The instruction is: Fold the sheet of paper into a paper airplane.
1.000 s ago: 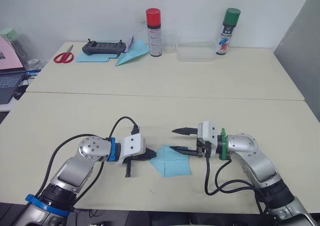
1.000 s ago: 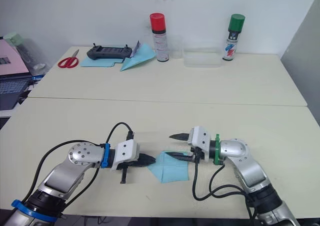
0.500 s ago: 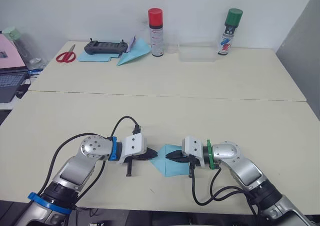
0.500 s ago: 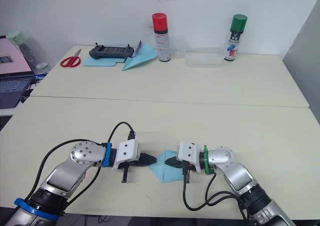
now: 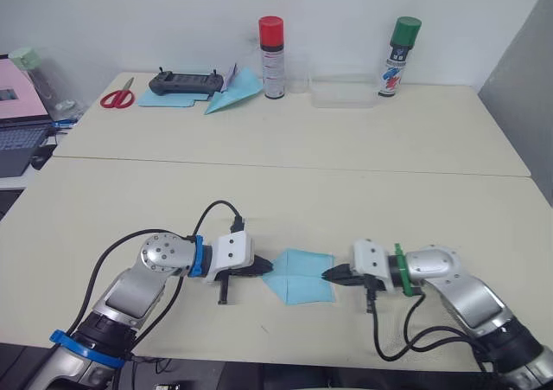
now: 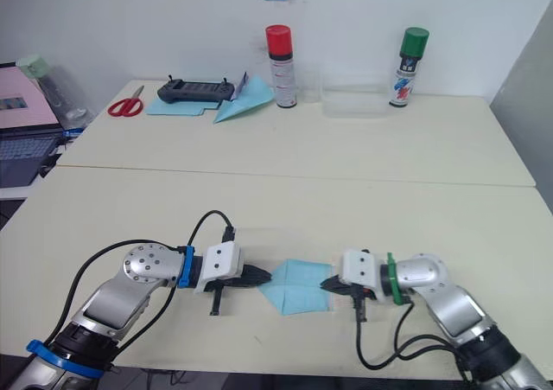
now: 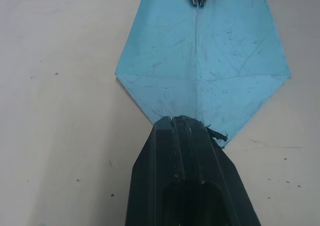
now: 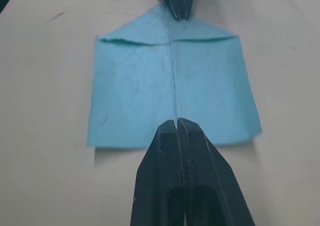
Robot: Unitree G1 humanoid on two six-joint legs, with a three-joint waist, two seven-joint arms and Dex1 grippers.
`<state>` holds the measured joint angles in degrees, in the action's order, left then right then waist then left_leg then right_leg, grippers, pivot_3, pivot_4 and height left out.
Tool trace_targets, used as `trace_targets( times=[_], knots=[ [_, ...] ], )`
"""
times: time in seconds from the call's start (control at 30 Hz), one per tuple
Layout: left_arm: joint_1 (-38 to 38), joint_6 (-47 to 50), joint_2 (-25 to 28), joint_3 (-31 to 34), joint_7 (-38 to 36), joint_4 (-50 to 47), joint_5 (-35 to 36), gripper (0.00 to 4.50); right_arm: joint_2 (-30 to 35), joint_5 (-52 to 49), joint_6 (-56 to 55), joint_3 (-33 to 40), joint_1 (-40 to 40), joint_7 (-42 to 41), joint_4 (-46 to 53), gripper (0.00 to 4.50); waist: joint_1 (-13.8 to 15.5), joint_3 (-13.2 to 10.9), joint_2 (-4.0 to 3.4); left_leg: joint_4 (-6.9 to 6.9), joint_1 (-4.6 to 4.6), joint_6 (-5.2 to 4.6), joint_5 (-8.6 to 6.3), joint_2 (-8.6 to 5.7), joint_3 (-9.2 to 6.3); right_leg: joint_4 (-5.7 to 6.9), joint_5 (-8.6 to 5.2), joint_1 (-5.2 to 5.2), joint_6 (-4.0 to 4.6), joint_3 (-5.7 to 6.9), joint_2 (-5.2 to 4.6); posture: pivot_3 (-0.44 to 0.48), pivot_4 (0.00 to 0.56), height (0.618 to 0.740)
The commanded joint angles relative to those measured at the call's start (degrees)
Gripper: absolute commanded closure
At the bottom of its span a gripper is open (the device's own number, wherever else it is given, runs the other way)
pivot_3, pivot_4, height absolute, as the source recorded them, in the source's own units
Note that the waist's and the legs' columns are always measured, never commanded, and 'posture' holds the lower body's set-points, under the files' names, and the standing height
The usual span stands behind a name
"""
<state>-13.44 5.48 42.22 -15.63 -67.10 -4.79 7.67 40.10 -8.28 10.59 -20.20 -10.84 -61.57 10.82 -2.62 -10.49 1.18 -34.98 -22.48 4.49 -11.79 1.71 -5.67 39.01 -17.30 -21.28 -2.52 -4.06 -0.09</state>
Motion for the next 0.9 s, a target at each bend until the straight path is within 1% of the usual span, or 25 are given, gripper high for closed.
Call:
trace_targets(
  times=[0.03, 0.2, 0.27, 0.33, 0.43, 0.57, 0.63, 0.7, 0.77, 0.83, 0.9],
  knots=[
    [0.35, 0.18, 0.19, -0.92, -0.56, 1.27, -1.16, 4.5, 1.82, -0.19, 2.01, 1.31, 1.54, -1.1, -0.8, 4.46, -0.01, 0.01, 0.01, 0.0, 0.02, 0.0, 0.0, 0.0, 0.0, 0.0, 0.0, 0.01, 0.0, 0.0, 0.0, 0.0, 0.15, 0.74],
    [0.16, 0.36, 0.37, -0.82, -1.15, 1.37, -0.83, 4.5, -5.85, -10.73, 5.05, 7.03, -1.99, 1.28, 3.83, 4.46, -0.07, 0.0, 0.0, 0.0, -0.02, 0.0, 0.0, 0.0, 0.0, 0.02, 0.0, -0.03, 0.0, -0.01, 0.01, 0.0, 0.15, 0.74],
    [-0.03, 0.18, 0.42, -0.83, -1.57, 1.55, -1.0, 4.5, -7.97, -11.45, 5.63, 6.59, -3.38, 1.37, 5.24, 4.46, -0.12, -0.02, -0.03, 0.0, -0.02, 0.0, 0.0, 0.0, 0.0, 0.03, 0.01, -0.03, -0.01, -0.01, 0.01, 0.0, 0.15, 0.74],
    [-0.25, 0.1, 0.4, -0.75, -1.83, 1.76, -1.01, 4.5, -9.26, -10.88, 6.0, 5.47, -4.28, 1.63, 5.44, 4.46, -0.15, -0.02, -0.02, 0.0, -0.03, 0.0, 0.0, 0.0, -0.01, 0.03, 0.01, -0.03, -0.01, 0.01, 0.01, 0.0, 0.15, 0.74],
    [-0.97, -0.13, 0.23, -0.92, -1.89, 1.97, -1.24, 4.5, -10.44, -4.75, 4.22, -0.57, -4.7, 1.97, 1.55, 4.46, -0.16, -0.02, -0.02, 0.01, -0.08, 0.0, 0.0, 0.0, -0.03, 0.01, 0.0, -0.06, -0.01, 0.04, 0.01, 0.0, 0.15, 0.74],
    [-1.18, -0.79, 1.0, -0.58, -2.78, 1.53, -1.09, 4.5, -10.31, 1.55, 1.36, -5.57, -4.49, 2.41, -3.13, 4.46, -0.16, -0.02, -0.03, 0.02, -0.13, 0.0, 0.0, 0.01, -0.02, 0.01, 0.0, -0.13, 0.0, 0.03, 0.02, 0.0, 0.15, 0.74],
    [-1.51, -0.55, 0.84, 0.27, -3.2, 0.63, 0.2, 4.5, -10.21, 4.25, -0.58, -6.74, -4.79, 2.97, -5.15, 4.46, -0.17, -0.02, -0.03, 0.01, -0.14, 0.0, 0.0, 0.0, 0.01, 0.01, 0.0, -0.15, 0.0, 0.01, 0.01, 0.0, 0.15, 0.74],
    [-2.85, 2.95, -1.33, 2.02, -2.48, -1.9, 4.55, 4.5, -9.92, 5.99, -1.47, -7.06, -5.12, 3.41, -6.32, 4.46, -0.25, -0.02, -0.03, 0.01, -0.09, 0.0, 0.0, 0.01, -0.01, 0.02, 0.0, -0.11, 0.0, 0.02, 0.02, 0.0, 0.15, 0.74],
    [-4.25, 5.84, -2.98, 2.32, -1.83, -3.96, 6.82, 4.5, -9.87, 6.47, -1.59, -6.92, -5.16, 3.53, -6.84, 4.46, -0.28, -0.03, -0.02, 0.0, -0.1, 0.0, 0.0, 0.01, -0.02, 0.03, 0.0, -0.11, 0.0, 0.03, 0.02, 0.0, 0.15, 0.74],
    [-4.55, 6.55, -3.5, 1.21, -1.75, -4.52, 6.12, 4.5, -9.9, 6.56, -1.76, -6.83, -5.17, 3.34, -7.15, 4.46, -0.25, -0.02, 0.01, -0.02, -0.13, 0.0, 0.0, 0.01, -0.04, 0.03, 0.01, -0.1, -0.02, 0.05, 0.02, 0.0, 0.15, 0.74],
    [-4.23, 5.6, -3.46, -0.27, -1.41, -3.63, 3.81, 4.5, -9.9, 6.55, -1.78, -6.71, -5.21, 3.15, -7.29, 4.46, -0.27, -0.01, 0.0, -0.02, -0.11, 0.0, 0.0, 0.01, -0.03, 0.03, 0.01, -0.1, -0.02, 0.03, 0.02, 0.0, 0.15, 0.74]
  ],
)
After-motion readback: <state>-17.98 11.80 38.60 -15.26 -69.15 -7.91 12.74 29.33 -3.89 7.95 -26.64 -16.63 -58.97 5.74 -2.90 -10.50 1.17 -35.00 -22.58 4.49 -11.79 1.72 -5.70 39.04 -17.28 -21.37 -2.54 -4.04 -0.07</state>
